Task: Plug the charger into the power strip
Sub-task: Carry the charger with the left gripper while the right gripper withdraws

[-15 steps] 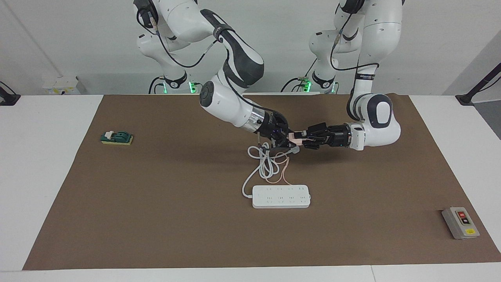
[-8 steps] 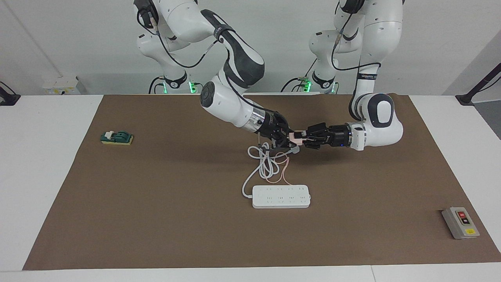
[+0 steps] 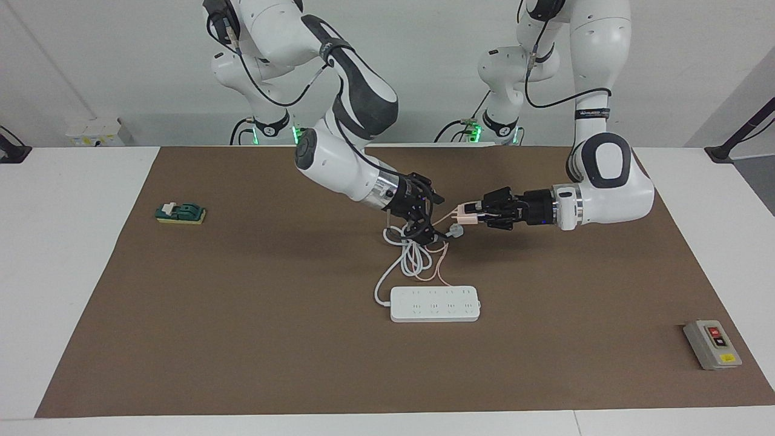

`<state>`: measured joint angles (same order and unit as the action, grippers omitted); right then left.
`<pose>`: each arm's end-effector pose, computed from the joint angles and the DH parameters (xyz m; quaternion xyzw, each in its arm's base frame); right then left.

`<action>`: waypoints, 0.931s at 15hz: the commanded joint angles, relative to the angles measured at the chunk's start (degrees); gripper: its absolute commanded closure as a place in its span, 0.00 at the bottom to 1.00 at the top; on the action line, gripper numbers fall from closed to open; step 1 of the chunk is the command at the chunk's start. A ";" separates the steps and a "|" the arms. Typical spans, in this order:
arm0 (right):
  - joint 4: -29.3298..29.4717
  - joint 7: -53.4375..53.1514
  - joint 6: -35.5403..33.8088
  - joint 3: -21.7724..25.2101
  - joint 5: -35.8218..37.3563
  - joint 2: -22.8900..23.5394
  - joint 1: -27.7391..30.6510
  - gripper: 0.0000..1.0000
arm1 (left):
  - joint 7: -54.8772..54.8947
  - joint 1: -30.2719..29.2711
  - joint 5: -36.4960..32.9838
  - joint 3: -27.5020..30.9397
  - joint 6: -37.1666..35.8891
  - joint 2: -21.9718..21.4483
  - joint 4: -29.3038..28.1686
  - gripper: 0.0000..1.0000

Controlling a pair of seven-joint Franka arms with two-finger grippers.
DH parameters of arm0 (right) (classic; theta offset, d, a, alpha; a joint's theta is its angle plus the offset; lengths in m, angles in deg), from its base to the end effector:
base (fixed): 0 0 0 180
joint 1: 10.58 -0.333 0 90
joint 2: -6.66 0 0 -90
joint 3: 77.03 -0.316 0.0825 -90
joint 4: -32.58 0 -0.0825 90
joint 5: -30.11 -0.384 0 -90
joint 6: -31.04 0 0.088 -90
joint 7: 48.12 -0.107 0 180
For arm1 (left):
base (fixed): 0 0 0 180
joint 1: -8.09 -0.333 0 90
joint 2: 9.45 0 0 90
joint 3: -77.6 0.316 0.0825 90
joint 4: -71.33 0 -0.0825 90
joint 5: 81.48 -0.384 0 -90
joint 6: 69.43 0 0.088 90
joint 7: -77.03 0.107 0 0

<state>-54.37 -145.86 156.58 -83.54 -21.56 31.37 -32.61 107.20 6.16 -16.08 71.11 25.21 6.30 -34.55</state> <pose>0.6168 0.3527 0.4534 -0.6045 0.6785 0.3115 0.2777 0.5873 -0.1330 0.4015 0.8229 -0.0830 -0.0755 0.5571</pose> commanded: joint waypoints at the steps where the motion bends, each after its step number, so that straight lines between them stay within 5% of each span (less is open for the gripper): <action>1: 2.49 -1.41 -4.86 -0.35 3.58 -0.45 4.97 0.00 | -2.05 0.69 -9.03 0.16 -0.07 1.47 6.53 0.82; 7: 2.49 1.74 -10.92 -0.35 11.94 -3.88 13.94 0.00 | -0.56 7.88 -33.36 0.07 6.06 4.46 17.35 0.87; 14: 1.79 22.73 -23.83 -0.35 22.65 -7.75 22.64 0.00 | 16.03 13.95 -56.94 -0.10 21.97 5.78 17.02 0.88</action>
<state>-51.59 -129.29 135.84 -83.17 -2.13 25.46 -12.16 118.58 18.03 -67.86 70.36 43.10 11.14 -18.52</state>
